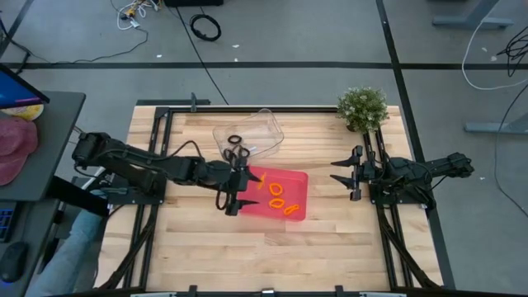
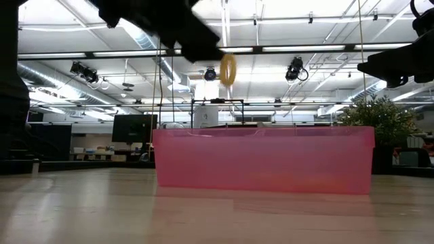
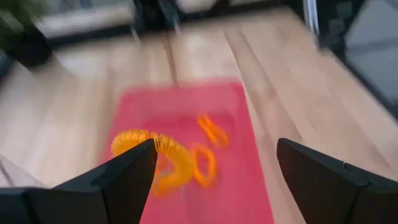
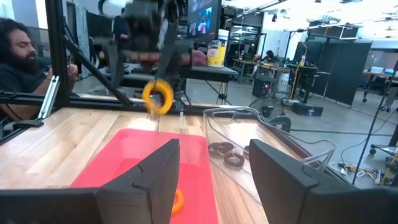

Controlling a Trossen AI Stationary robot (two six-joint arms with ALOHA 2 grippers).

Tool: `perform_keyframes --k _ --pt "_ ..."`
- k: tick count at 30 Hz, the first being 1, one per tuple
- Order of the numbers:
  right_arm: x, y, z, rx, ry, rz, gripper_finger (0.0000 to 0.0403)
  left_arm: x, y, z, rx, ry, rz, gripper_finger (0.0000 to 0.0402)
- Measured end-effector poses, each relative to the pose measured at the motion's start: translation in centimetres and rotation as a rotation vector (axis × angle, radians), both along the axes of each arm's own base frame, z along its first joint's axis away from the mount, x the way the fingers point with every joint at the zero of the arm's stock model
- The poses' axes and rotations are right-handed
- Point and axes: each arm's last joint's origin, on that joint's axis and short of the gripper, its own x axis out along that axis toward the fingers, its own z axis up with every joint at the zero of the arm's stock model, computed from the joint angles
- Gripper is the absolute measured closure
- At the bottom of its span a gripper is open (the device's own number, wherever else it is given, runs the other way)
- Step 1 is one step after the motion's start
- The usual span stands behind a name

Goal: Sort spring keychains
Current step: Put the yellow spring keychain into the red bin

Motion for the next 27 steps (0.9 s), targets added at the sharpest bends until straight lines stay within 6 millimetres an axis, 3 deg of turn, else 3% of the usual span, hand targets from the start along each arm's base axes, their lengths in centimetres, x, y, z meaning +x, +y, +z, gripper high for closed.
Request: perform_keyframes --k 3,6,10,13,16,19,23,27 --pt "0.0 0.0 0.0 0.000 0.001 0.000 0.0204 0.6 -0.1 0.6 -0.011 -0.074 0.011 0.0065" --pt "0.0 0.0 0.0 0.000 0.002 0.000 0.0204 0.2 -0.1 -0.8 0.050 0.103 -0.028 0.0065" --pt "0.0 0.0 0.0 0.000 0.001 0.000 0.0204 1.0 -0.2 0.2 0.006 -0.023 0.003 0.0065" --pt "0.0 0.0 0.0 0.001 -0.001 0.000 0.0204 1.0 -0.2 -1.0 0.051 0.084 -0.006 0.0065" --pt "0.0 0.0 0.0 0.000 0.000 0.001 0.0204 1.7 -0.3 0.5 0.011 -0.032 0.002 0.0065" --pt "0.0 0.0 0.0 0.000 0.000 0.001 0.0204 1.5 -0.3 0.2 0.027 0.082 -0.006 0.0065" --pt "0.0 0.0 0.0 0.000 0.000 0.000 0.0204 2.0 -0.6 1.0 0.004 0.006 -0.012 0.0065" --pt "0.0 0.0 0.0 0.000 0.001 0.000 0.0204 1.1 -0.4 1.3 0.038 0.135 -0.001 0.0065"
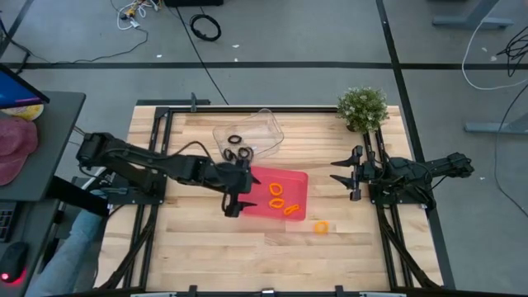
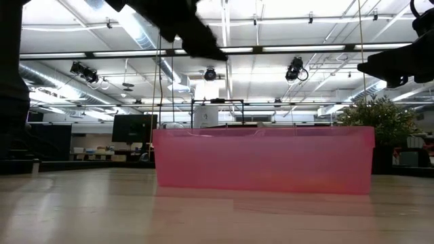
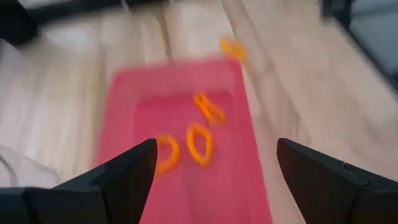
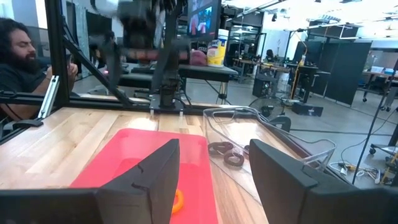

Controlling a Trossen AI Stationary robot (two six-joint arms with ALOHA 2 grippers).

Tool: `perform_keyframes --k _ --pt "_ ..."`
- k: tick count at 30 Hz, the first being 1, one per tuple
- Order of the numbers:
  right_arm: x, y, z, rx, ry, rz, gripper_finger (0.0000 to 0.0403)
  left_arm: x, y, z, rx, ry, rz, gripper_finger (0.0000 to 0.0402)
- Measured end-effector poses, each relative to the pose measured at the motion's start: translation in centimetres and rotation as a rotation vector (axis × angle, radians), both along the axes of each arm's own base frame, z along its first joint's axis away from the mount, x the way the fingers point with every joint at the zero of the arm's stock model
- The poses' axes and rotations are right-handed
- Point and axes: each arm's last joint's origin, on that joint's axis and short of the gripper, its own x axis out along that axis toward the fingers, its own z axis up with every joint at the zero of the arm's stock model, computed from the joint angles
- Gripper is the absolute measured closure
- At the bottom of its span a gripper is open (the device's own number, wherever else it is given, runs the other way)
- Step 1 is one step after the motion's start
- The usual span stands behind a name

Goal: Sort spring keychains
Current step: Put the yellow spring keychain into the red bin

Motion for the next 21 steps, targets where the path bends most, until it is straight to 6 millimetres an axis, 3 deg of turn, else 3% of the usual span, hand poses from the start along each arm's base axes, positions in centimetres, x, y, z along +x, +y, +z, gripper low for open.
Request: perform_keyframes --k 3,15,21 --pt "0.00 0.00 0.00 0.000 0.000 0.000 0.0204 -0.26 0.05 1.22 -0.046 -0.029 0.030 0.0065" --pt "0.00 0.00 -0.03 -0.001 0.003 0.000 0.0204 -0.10 -0.02 1.07 -0.166 -0.019 0.101 0.0065" --pt "0.00 0.00 -0.04 -0.001 0.004 0.000 0.0204 -0.12 -0.11 1.07 -0.335 0.005 0.189 0.0065"
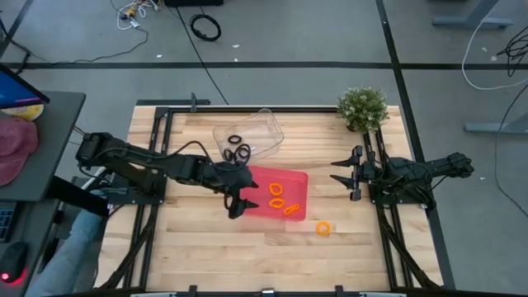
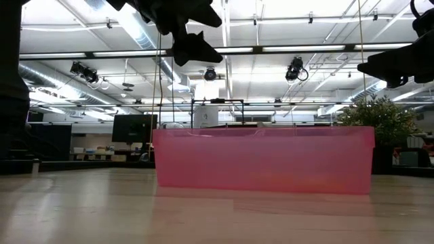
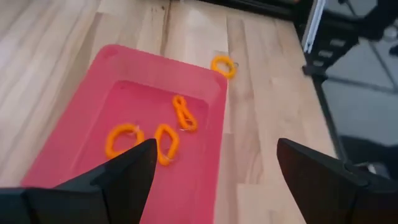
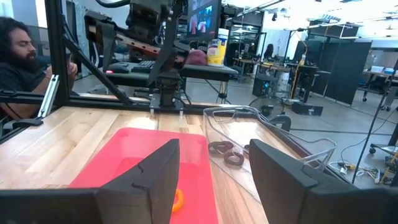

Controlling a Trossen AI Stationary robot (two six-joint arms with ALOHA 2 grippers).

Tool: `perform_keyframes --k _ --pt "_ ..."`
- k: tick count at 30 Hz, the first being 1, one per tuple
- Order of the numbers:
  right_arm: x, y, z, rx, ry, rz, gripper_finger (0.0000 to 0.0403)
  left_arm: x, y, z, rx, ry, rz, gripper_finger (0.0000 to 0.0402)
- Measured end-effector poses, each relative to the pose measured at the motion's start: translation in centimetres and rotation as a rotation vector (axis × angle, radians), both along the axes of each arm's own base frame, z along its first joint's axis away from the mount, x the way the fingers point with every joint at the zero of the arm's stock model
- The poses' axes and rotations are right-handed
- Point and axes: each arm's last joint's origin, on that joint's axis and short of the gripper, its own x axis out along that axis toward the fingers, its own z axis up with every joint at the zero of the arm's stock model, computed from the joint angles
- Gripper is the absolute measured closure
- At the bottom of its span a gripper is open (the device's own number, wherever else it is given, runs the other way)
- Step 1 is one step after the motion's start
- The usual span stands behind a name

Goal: Sort spring keychains
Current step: Put the yellow spring keychain into the red bin

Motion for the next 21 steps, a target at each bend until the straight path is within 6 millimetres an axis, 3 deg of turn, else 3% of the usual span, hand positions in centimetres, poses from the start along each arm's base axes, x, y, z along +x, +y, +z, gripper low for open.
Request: perform_keyframes --k 7,21 --pt "0.00 0.00 -0.01 0.000 0.001 0.000 0.0204 -0.01 -0.03 -0.01 -0.083 0.014 0.047 0.0065" --pt "0.00 0.00 -0.01 0.000 0.001 0.000 0.0204 -0.04 -0.54 0.06 -0.010 -0.010 -0.008 0.0065"
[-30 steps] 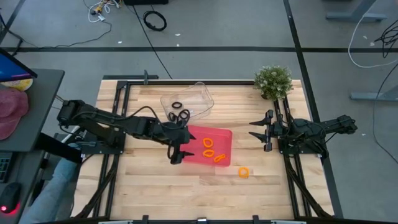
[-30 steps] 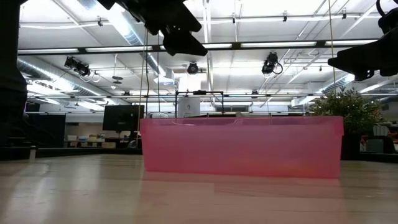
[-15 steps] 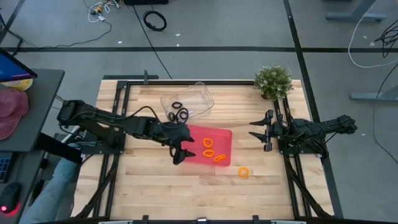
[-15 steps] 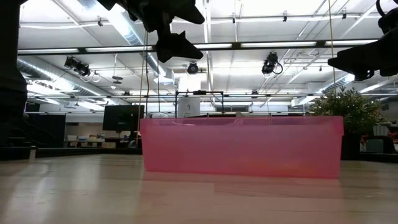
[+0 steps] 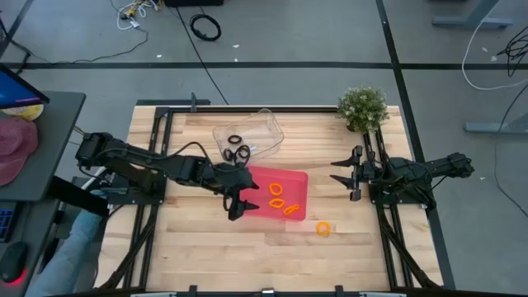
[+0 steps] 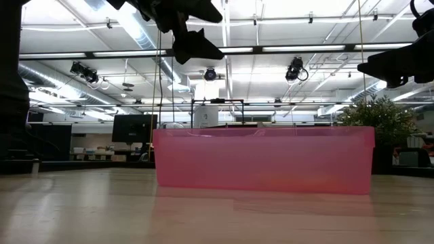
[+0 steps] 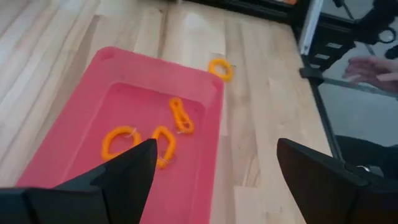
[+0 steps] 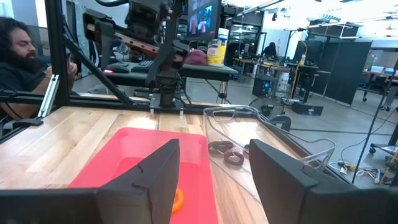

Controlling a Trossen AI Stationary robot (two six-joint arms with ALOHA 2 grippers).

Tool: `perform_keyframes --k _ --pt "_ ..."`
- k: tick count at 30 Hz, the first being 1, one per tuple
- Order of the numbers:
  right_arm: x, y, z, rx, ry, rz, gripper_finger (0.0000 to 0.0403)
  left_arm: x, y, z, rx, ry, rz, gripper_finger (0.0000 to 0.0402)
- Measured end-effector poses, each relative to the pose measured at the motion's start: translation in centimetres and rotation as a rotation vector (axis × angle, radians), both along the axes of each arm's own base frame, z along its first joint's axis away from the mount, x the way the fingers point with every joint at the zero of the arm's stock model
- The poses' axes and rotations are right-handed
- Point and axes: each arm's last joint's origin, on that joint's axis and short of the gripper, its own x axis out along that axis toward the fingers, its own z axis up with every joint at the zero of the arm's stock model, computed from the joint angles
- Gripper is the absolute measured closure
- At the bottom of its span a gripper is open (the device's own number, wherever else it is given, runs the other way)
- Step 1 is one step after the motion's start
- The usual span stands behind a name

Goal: Sort spring keychains
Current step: Put the yellow spring keychain into the red bin

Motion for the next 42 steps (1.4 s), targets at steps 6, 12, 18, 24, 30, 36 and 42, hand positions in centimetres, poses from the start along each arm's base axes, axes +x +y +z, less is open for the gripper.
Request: perform_keyframes --k 6,12,18,24,30,36,42 --pt "0.0 0.0 0.0 0.000 0.000 0.000 0.0204 -0.7 -2.5 -0.8 0.089 -0.036 -0.118 0.0065" --pt "0.0 0.0 0.0 0.000 0.000 0.000 0.0204 -3.6 -3.5 -2.8 0.196 -0.109 -0.134 0.0065" --pt "0.0 0.0 0.1 0.005 -0.009 0.000 0.0204 -7.3 -1.5 -5.6 0.252 -0.251 -0.031 0.0065" --pt "0.0 0.0 0.2 0.006 -0.018 0.000 0.0204 -11.3 1.7 -6.1 0.196 -0.364 0.033 0.0065" --pt "0.0 0.0 0.2 0.004 -0.019 0.000 0.0204 -15.3 4.0 -3.9 0.112 -0.474 -0.083 0.0065" --pt "0.0 0.0 0.2 0.004 -0.019 0.000 0.0204 -19.4 5.4 -3.2 0.100 -0.596 0.033 0.0065" --pt "0.0 0.0 0.2 0.004 -0.019 0.000 0.0204 -21.6 5.6 -5.9 0.074 -0.788 0.069 0.0065"
